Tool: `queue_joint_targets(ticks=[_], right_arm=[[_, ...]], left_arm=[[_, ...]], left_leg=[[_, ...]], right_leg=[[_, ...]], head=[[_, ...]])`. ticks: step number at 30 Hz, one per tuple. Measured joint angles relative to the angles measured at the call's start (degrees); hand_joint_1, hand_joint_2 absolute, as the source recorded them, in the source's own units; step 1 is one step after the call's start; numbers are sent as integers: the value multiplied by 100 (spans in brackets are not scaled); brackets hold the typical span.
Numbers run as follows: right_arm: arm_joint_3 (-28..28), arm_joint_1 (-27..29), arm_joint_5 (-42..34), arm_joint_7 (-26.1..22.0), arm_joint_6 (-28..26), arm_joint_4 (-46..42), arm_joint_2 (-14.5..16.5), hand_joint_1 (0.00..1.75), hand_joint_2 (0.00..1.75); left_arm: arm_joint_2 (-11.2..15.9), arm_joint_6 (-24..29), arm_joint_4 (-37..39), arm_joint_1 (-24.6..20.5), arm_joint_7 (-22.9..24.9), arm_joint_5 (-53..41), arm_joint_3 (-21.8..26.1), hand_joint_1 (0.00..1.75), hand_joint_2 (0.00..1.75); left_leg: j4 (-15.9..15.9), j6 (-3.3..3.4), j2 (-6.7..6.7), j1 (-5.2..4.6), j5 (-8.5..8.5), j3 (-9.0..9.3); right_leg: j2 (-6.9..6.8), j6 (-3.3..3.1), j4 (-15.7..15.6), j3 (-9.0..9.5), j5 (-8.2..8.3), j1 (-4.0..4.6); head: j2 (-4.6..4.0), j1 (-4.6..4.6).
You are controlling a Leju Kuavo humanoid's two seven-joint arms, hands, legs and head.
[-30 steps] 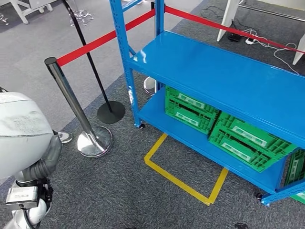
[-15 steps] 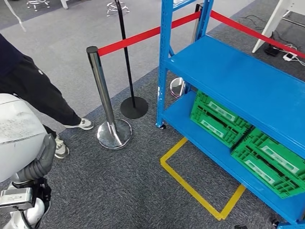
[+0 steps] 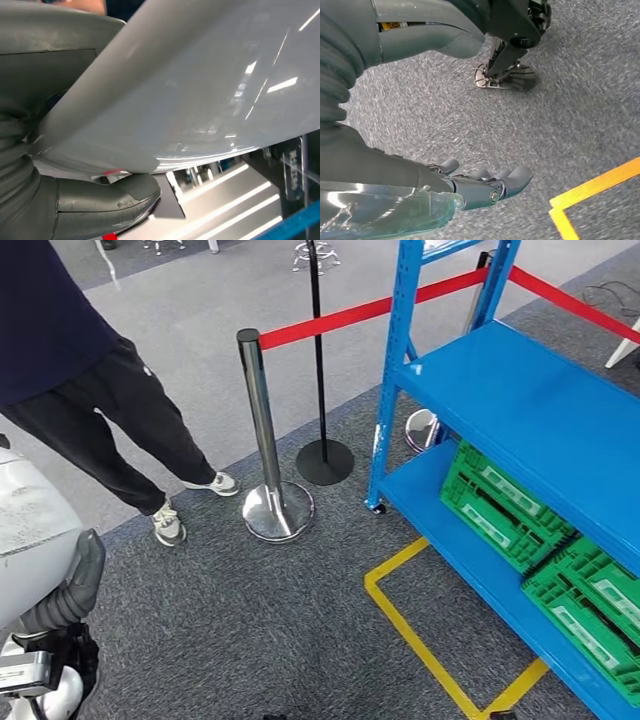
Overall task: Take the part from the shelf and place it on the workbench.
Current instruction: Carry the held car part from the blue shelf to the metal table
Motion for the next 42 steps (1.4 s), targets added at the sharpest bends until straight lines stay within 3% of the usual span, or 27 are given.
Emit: queue_joint_targets(ticks=[2,3,4,6,8,10,12,13,14,15,17,19,21,23,25,27,28,29,30,32,34,35,36,37,39,41,42], right_arm=[[14,-16,-3,-4,-1,0,-1,0,175],[21,-21,-5,-7,-2,0,-2,0,175],[28,-26,-8,-9,-2,0,-2,0,175],[44,-41,-18,-13,-9,-1,-1,0,175],[59,-56,-49,-22,-28,-3,-1,0,175],[74,-51,-100,-39,-55,-6,-2,0,175],[106,-35,-150,-58,-74,-7,-2,0,175],[126,-31,-171,-69,-80,-8,-2,0,175],[145,-32,-183,-79,-81,-9,-2,0,175],[158,-35,-189,-87,-84,-10,-3,0,175],[186,-46,-196,-103,-96,-13,-3,0,175],[209,-58,-213,-122,-125,-16,-5,0,175],[218,-67,-230,-146,-145,-20,-9,0,175],[220,-74,-235,-163,-150,-27,-16,0,175],[220,-72,-234,-172,-156,-34,-26,0,175],[227,-70,-204,-173,-166,-35,-40,0,175],[232,-76,-186,-170,-172,-35,-49,0,175],[235,-83,-167,-168,-178,-39,-64,0,175],[230,-81,-147,-166,-183,-50,-82,0,175],[188,-27,-29,-143,-187,-105,-147,0,175],[91,116,175,-59,-187,-179,-222,0,175],[2,232,298,28,-187,-224,-249,0,175],[-121,375,437,150,-187,-283,-266,0,175],[-275,533,587,287,-187,-358,-276,0,175],[-565,828,832,517,-189,-502,-282,0,175],[-799,1075,1052,783,-190,-626,-288,0,175],[-901,1192,1176,950,-190,-692,-292,0,175]], left_arm=[[-10,0,-32,-8,-3,-5,16,175,175],[-15,0,-44,-9,-7,-6,24,175,175],[-20,0,-51,-7,-10,-6,29,175,175],[-22,0,-56,7,-14,5,30,175,175],[-20,0,-72,5,-13,43,25,175,175],[-20,0,-85,-2,-13,81,21,175,175],[-23,0,-88,1,-17,100,15,175,175],[-25,0,-88,4,-22,106,13,175,175],[-26,0,-88,6,-26,110,11,175,175],[-26,0,-88,7,-29,113,10,175,175],[-26,0,-89,4,-32,116,8,175,175],[-25,0,-92,0,-34,118,3,175,175],[-20,0,-95,5,-40,118,-9,175,175],[-12,0,-96,-1,-46,116,-23,175,175],[-5,0,-97,-22,-49,115,-34,175,175],[-1,0,-96,-39,-49,121,-47,175,175],[3,0,-95,-49,-49,134,-55,175,175],[10,0,-94,-64,-49,155,-63,175,175],[17,0,-94,-83,-49,182,-69,175,175],[31,0,-92,-121,-56,237,-77,175,175],[34,0,-90,-141,-74,294,-83,175,175],[34,0,-88,-141,-83,329,-87,175,175],[35,0,-84,-130,-85,363,-92,175,175],[36,0,-82,-113,-86,395,-96,175,175],[36,0,-77,-86,-86,432,-103,175,175],[35,0,-69,-73,-85,459,-109,175,175],[33,-1,-61,-64,-85,476,-112,175,175]], left_leg=[[-801,27,230,-17,287,448],[-1042,54,303,-29,344,577],[-1151,84,322,-45,349,627],[-1177,161,193,-53,360,609],[-1196,237,81,-38,378,611],[-1204,296,-22,-29,383,613],[-1202,319,-147,-37,381,611],[-1201,321,-217,-40,380,614],[-1199,320,-289,-40,381,621],[-1196,314,-361,-36,380,632],[-1172,280,-497,-36,377,631],[-1151,213,-620,-35,399,583],[-1158,140,-725,-14,440,531],[-1020,84,-541,-20,350,446],[-454,44,-209,-38,36,170],[292,22,-96,-29,-265,-204],[481,20,-86,-25,-293,-302],[458,23,-77,-24,-215,-292],[223,31,-49,-24,-56,-166],[-554,58,175,-44,271,269],[-1039,114,349,-76,373,542],[-1111,147,343,-97,359,574],[-1122,192,256,-104,366,572],[-1144,229,183,-103,374,579],[-1180,307,54,-80,396,601],[-1184,354,-59,-65,397,605],[-1184,365,-123,-66,395,606]], right_leg=[[-111,49,10,21,-34,25],[-161,79,13,32,-53,41],[-215,109,11,45,-68,56],[-295,169,-6,69,-89,45],[-104,216,184,-8,-237,22],[197,229,856,-316,-594,21],[291,223,1610,-699,-872,29],[298,218,1751,-792,-861,31],[304,210,1633,-762,-723,29],[335,203,1294,-620,-499,23],[594,204,473,-256,-134,-19],[783,197,113,-78,-46,-43],[689,149,107,-60,-32,-25],[557,80,77,-45,-2,-17],[408,25,52,-32,7,-5],[252,0,51,-35,-1,11],[174,-4,52,-35,-7,15],[98,-4,52,-32,-12,18],[28,1,52,-22,-20,19],[-97,36,60,8,-55,36],[-207,91,62,23,-101,63],[-273,122,52,46,-119,69],[-343,153,32,81,-130,63],[-340,185,36,111,-157,50],[-86,231,311,5,-343,27],[231,246,1080,-392,-704,23],[284,252,1487,-617,-846,27]], head=[[0,0],[0,-1],[0,-1],[0,-2],[0,10],[0,23],[0,23],[0,22],[0,21],[0,22],[0,21],[0,15],[0,11],[0,-8],[0,-31],[0,-37],[0,-37],[0,-37],[0,-37],[0,-40],[0,-37],[0,-31],[0,-26],[0,-18],[0,5],[0,32],[0,36]])
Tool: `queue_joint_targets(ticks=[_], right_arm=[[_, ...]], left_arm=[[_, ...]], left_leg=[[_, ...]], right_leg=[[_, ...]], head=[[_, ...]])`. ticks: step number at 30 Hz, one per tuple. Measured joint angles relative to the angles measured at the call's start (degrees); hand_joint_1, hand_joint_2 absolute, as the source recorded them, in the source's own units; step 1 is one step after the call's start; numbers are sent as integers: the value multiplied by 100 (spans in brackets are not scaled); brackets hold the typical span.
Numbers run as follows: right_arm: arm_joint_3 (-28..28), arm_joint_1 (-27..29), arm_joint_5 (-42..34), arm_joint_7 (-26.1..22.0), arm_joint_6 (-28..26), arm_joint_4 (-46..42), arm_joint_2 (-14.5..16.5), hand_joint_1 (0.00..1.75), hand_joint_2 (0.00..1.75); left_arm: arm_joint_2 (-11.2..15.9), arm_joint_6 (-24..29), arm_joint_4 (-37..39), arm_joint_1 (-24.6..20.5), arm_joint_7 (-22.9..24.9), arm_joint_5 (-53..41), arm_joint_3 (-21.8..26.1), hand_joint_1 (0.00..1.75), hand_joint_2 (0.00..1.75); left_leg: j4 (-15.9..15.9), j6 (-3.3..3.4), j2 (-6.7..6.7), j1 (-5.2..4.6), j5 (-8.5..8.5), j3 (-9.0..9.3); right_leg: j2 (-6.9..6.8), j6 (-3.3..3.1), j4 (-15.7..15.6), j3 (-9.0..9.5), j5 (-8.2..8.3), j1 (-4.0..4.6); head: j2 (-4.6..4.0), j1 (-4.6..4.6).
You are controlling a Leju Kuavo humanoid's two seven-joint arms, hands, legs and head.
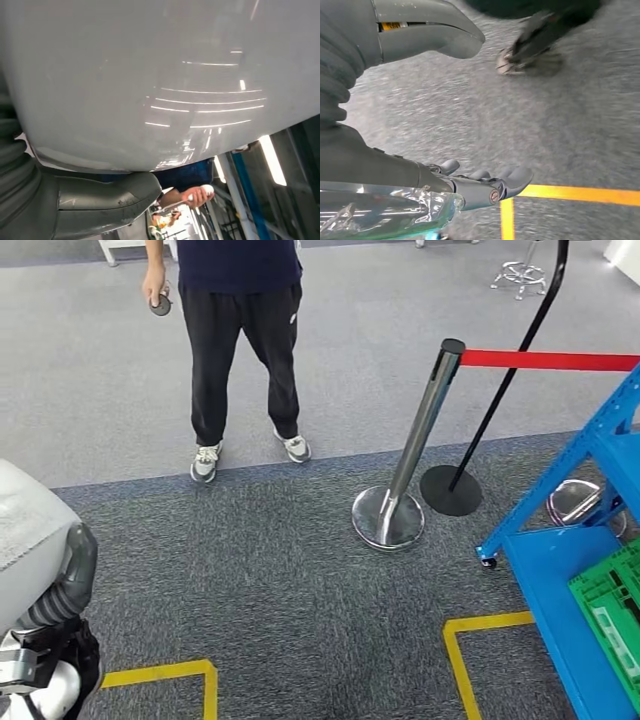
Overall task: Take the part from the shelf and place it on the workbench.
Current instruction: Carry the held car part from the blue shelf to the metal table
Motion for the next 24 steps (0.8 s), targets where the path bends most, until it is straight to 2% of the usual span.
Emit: queue_joint_targets(ticks=[1,2,3,4,5,6,7,8,10,11,12,14,15,16,17,18,19,21,22,23,24], right_arm=[[-98,112,133,159,1,-77,-4,0,175],[-196,220,256,286,1,-160,-5,0,175],[-292,321,357,376,1,-241,-5,0,175],[-395,409,433,436,1,-322,-4,0,175],[-491,468,451,447,1,-392,-3,0,175],[-556,483,388,387,2,-437,0,0,175],[-591,461,264,272,4,-460,2,0,175],[-597,409,98,114,8,-456,5,0,175],[-574,283,-195,-176,19,-412,10,0,175],[-562,220,-314,-296,25,-385,13,0,175],[-535,154,-433,-410,29,-354,14,0,175],[-415,-1,-730,-639,32,-261,17,0,175],[-320,-89,-895,-743,28,-197,18,0,175],[-221,-177,-1038,-821,24,-133,18,0,175],[-124,-262,-1158,-879,20,-72,17,0,175],[-40,-343,-1243,-918,17,-20,16,0,175],[25,-418,-1302,-940,17,20,14,0,175],[127,-545,-1389,-955,26,99,7,0,175],[182,-600,-1423,-956,30,144,1,0,175],[241,-651,-1449,-956,32,192,-7,0,175],[299,-697,-1468,-956,33,232,-14,0,175]], left_arm=[[-2,-2,9,10,1,20,-4,175,175],[-3,-5,22,19,1,37,-8,175,175],[-4,-8,34,25,1,53,-11,175,175],[-4,-9,44,23,1,64,-14,175,175],[-4,-10,55,13,1,68,-16,175,175],[-2,-10,64,-1,-1,72,-18,175,175],[3,-9,72,-22,-5,75,-21,175,175],[10,-8,80,-41,-11,79,-25,175,175],[30,-4,89,-66,-27,89,-34,175,175],[40,-4,93,-76,-37,92,-37,175,175],[48,-3,98,-94,-50,95,-38,175,175],[50,-3,114,-144,-76,101,-36,175,175],[46,-3,128,-163,-84,111,-33,175,175],[40,-3,144,-172,-86,126,-26,175,175],[33,-2,160,-175,-86,133,-9,175,175],[25,-2,171,-180,-87,133,15,175,175],[16,-2,177,-190,-89,126,43,175,175],[-5,-3,179,-228,-93,117,104,175,175],[-15,-3,180,-246,-96,126,131,175,175],[-26,-2,181,-254,-98,140,160,175,175],[-34,-2,182,-250,-99,154,188,175,175]], left_leg=[[1,4,-68,-2,-2,3],[3,5,-140,-2,-4,9],[4,3,-212,-1,-5,18],[9,-7,-280,4,-9,27],[24,-27,-345,-1,-16,27],[42,-55,-400,-4,-21,16],[56,-90,-448,-4,-19,-4],[65,-127,-493,-2,-9,-27],[66,-192,-558,23,13,-58],[118,-217,-502,22,-28,-87],[263,-239,-386,16,-130,-157],[898,-278,-86,6,-494,-456],[1291,-294,-5,11,-673,-643],[1592,-304,28,17,-777,-782],[1713,-308,40,20,-778,-833],[1616,-306,50,21,-680,-773],[1323,-299,88,21,-506,-606],[538,-270,314,-2,-194,-166],[263,-244,410,-17,-118,-19],[115,-215,460,-35,-101,50],[75,-184,426,-53,-115,49]], right_leg=[[16,4,254,-162,-39,2],[21,3,276,-217,48,1],[36,0,63,-157,237,-3],[91,-1,-323,-5,482,-13],[210,-1,-754,177,682,-27],[316,-10,-1090,332,812,-42],[399,-24,-1295,429,872,-49],[431,-49,-1363,465,872,-44],[326,-124,-1368,470,896,-30],[271,-166,-1379,472,911,-29],[210,-202,-1392,472,927,-31],[87,-244,-1404,461,941,-19],[18,-251,-1404,451,943,-9],[-54,-253,-1403,442,944,-1],[-125,-254,-1403,437,945,4],[-194,-253,-1402,436,944,6],[-258,-250,-1402,440,942,7],[-377,-222,-1390,455,925,28],[-432,-196,-1386,463,916,43],[-489,-167,-1384,471,905,57],[-549,-137,-1386,480,896,63]], head=[[0,1],[0,2],[0,1],[0,2],[0,2],[0,-2],[0,-4],[0,-5],[0,-5],[0,-10],[0,-22],[0,-42],[0,-47],[0,-46],[0,-48],[0,-48],[0,-48],[0,-50],[0,-46],[0,-48],[0,-47]])
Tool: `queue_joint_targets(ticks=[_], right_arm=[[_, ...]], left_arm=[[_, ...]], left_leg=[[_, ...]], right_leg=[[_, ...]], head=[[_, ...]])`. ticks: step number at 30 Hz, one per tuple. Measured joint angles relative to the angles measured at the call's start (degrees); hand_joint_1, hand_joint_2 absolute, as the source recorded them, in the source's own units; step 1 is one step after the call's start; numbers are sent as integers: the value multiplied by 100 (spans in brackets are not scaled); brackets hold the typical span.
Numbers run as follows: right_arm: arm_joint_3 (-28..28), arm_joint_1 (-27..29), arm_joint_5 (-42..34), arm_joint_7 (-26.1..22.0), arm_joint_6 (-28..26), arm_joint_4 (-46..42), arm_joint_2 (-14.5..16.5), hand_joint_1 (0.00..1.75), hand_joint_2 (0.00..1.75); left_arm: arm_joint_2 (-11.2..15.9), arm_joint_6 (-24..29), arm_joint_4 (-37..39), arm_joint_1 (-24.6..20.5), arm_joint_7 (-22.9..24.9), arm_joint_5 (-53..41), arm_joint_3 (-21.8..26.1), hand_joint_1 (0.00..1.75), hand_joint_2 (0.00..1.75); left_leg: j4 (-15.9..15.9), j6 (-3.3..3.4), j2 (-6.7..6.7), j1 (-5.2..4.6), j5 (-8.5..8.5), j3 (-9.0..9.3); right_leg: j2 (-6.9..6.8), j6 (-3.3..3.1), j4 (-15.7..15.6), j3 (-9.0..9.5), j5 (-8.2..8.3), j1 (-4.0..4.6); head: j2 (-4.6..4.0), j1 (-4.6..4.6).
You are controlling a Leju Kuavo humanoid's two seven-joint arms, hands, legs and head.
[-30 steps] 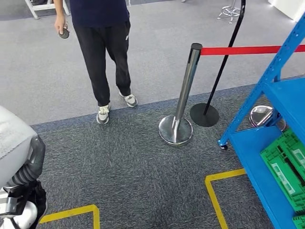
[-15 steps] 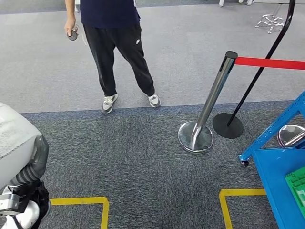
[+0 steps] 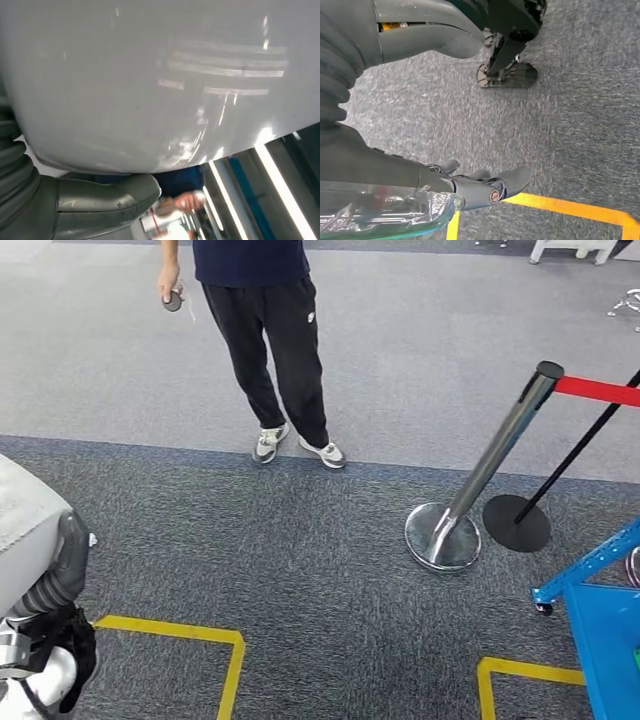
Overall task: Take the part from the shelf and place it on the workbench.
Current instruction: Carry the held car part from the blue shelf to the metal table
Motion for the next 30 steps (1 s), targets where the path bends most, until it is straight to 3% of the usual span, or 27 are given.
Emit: queue_joint_targets(ticks=[1,3,5,7,8,9,10,12,14,16,17,19,21,23,24,26,27,29,30], right_arm=[[52,-41,-15,-2,0,33,-4,0,175],[122,-110,-47,-24,-1,66,-7,0,175],[200,-166,-125,-57,8,106,-7,0,175],[304,-203,-231,-70,43,167,2,0,175],[362,-222,-276,-72,76,201,13,0,175],[422,-247,-307,-74,115,233,25,0,175],[479,-273,-324,-78,152,263,38,0,175],[572,-328,-337,-87,200,312,68,0,175],[641,-367,-349,-91,214,346,96,0,175],[686,-391,-362,-94,225,372,112,0,175],[696,-403,-365,-96,231,380,116,0,175],[709,-430,-367,-104,237,397,121,0,175],[731,-438,-377,-111,251,417,122,0,175],[768,-440,-414,-121,264,439,125,0,175],[788,-451,-444,-133,264,452,130,0,175],[814,-485,-504,-174,250,471,148,0,175],[820,-502,-533,-200,239,479,156,0,175],[830,-528,-578,-242,227,493,168,0,175],[838,-539,-599,-253,230,502,169,0,175]], left_arm=[[-6,1,1,14,-2,14,28,175,175],[-15,1,1,33,13,21,66,175,175],[-21,1,1,44,76,9,83,175,175],[-24,1,1,74,168,-14,98,175,175],[-24,1,1,93,215,-15,104,175,175],[-23,1,1,111,257,-8,110,175,175],[-23,1,1,124,291,5,119,175,175],[-23,1,0,133,330,31,139,175,175],[-21,1,-1,135,338,39,157,175,175],[-16,1,-2,152,342,43,169,175,175],[-13,2,-2,163,343,43,175,175,175],[-6,3,-2,164,343,43,188,175,175],[-2,3,-1,156,343,32,193,175,175],[-2,3,0,161,351,-5,192,175,175],[-2,3,1,163,359,-29,193,175,175],[-3,3,0,163,374,-79,198,175,175],[-4,3,-1,160,375,-101,205,175,175],[-13,3,-2,143,376,-157,224,175,175],[-19,3,-2,136,376,-190,235,175,175]], left_leg=[[-4,38,-68,3,13,-7],[-32,107,-191,21,39,-1],[-45,161,-302,45,59,4],[-43,182,-429,45,61,-2],[-41,185,-501,45,61,-2],[-38,183,-577,48,60,4],[-34,177,-654,55,58,14],[-5,134,-793,63,44,15],[22,63,-923,65,54,-30],[11,-5,-1052,85,92,-78],[20,-32,-1024,90,87,-95],[285,-77,-731,74,-91,-227],[988,-109,-426,64,-461,-567],[1629,-119,-378,70,-680,-888],[1688,-115,-376,71,-637,-917],[1177,-88,-316,64,-290,-646],[774,-66,-181,49,-114,-428],[190,-8,49,5,49,-127],[80,19,96,-14,50,-83]], right_leg=[[-48,31,-9,16,-7,-6],[94,93,133,-36,-120,-28],[401,128,715,-309,-432,-41],[530,133,1457,-681,-726,-43],[544,135,1626,-786,-734,-45],[553,134,1575,-788,-631,-50],[582,135,1300,-678,-431,-62],[837,160,503,-322,-65,-116],[1058,155,94,-115,33,-154],[987,87,77,-87,23,-141],[918,46,70,-85,32,-133],[782,-36,47,-76,45,-125],[637,-85,42,-82,40,-100],[476,-101,42,-87,32,-81],[400,-106,43,-84,27,-74],[262,-105,43,-61,13,-64],[205,-95,44,-44,2,-53],[99,-50,52,-18,-29,-20],[39,-23,48,-5,-42,-5]], head=[[0,-1],[0,10],[0,35],[0,44],[0,45],[0,45],[0,44],[0,47],[0,45],[0,40],[0,43],[0,15],[0,-12],[0,-11],[0,-11],[0,-11],[0,-12],[-1,-15],[-1,-18]])
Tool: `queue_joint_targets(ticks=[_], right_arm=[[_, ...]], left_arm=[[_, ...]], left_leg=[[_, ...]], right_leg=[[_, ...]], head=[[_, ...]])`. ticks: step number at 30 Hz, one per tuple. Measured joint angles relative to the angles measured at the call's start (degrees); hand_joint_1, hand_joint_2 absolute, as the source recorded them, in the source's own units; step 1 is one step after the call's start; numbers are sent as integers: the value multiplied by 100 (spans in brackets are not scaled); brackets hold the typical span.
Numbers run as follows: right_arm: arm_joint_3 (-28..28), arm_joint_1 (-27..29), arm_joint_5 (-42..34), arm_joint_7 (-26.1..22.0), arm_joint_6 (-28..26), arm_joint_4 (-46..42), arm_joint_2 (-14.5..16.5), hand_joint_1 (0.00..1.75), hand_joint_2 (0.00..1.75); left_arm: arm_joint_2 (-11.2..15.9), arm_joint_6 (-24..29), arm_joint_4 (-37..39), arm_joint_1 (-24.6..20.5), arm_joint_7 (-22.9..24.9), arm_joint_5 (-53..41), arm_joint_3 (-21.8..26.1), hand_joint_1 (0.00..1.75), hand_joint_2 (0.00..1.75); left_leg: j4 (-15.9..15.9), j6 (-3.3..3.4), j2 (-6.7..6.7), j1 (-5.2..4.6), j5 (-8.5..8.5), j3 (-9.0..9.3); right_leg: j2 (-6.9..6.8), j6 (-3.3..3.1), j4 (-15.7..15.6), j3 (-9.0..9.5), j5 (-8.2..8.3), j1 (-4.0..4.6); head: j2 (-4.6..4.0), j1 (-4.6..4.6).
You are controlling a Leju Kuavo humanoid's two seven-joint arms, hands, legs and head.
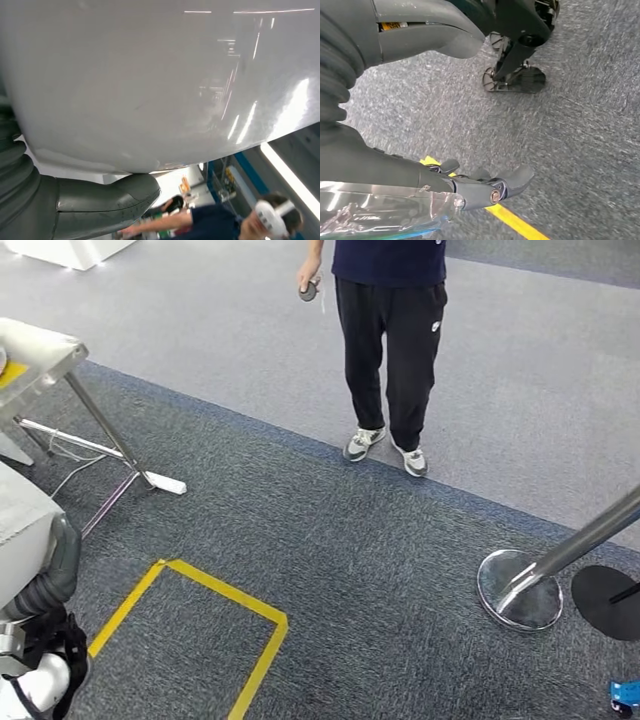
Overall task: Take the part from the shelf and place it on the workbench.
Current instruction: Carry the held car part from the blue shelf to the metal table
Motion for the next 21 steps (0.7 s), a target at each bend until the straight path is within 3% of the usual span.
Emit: queue_joint_targets(ticks=[2,4,6,8,9,10,11,13,15,17,19,21], right_arm=[[25,-34,-45,-18,34,18,4,0,175],[60,-75,-81,-53,88,32,14,0,175],[103,-94,-120,-80,122,59,28,0,175],[144,-89,-156,-86,148,102,43,0,175],[160,-87,-169,-86,161,122,52,0,175],[174,-90,-178,-87,170,141,61,0,175],[184,-97,-186,-90,176,158,69,0,175],[210,-119,-203,-101,199,195,89,0,175],[246,-140,-233,-120,244,237,117,0,175],[270,-160,-264,-154,280,275,144,0,175],[284,-194,-282,-201,288,301,162,0,175],[293,-221,-286,-237,273,315,167,0,175]], left_arm=[[-9,0,-1,3,9,-64,25,175,175],[-10,0,-3,4,19,-96,50,175,175],[-14,0,-4,-2,22,-101,62,175,175],[-17,-1,-4,-2,24,-112,63,175,175],[-17,-1,-4,-1,24,-121,62,175,175],[-17,-1,-4,-1,24,-131,62,175,175],[-17,-1,-4,-2,24,-143,62,175,175],[-16,0,-4,-6,24,-166,64,175,175],[-14,0,-4,-11,23,-174,68,175,175],[-11,0,-4,-11,19,-149,73,175,175],[-10,0,-4,-21,-12,-109,85,175,175],[-17,0,-4,-50,-45,-76,92,175,175]], left_leg=[[-51,59,-134,5,10,0],[-86,121,-261,39,33,22],[-95,166,-374,60,40,33],[-92,183,-516,61,39,33],[-90,184,-591,62,39,37],[-87,180,-667,66,38,45],[-82,169,-739,73,34,56],[-55,119,-874,79,23,54],[-40,48,-990,78,39,11],[-55,-17,-1089,95,71,-27],[85,-68,-919,90,-29,-108],[647,-109,-610,79,-348,-382]], right_leg=[[-91,62,-14,25,-24,0],[113,124,174,-43,-154,-18],[424,158,824,-346,-482,-30],[507,164,1534,-720,-738,-31],[511,163,1648,-805,-716,-32],[522,161,1510,-768,-569,-38],[564,163,1160,-623,-343,-51],[829,178,362,-254,4,-107],[1000,156,36,-91,69,-134],[891,77,23,-83,79,-119],[769,-8,6,-76,94,-114],[642,-71,-3,-76,93,-100]], head=[[1,3],[1,22],[1,50],[1,58],[1,59],[1,58],[1,58],[1,60],[1,57],[1,55],[1,34],[1,4]])
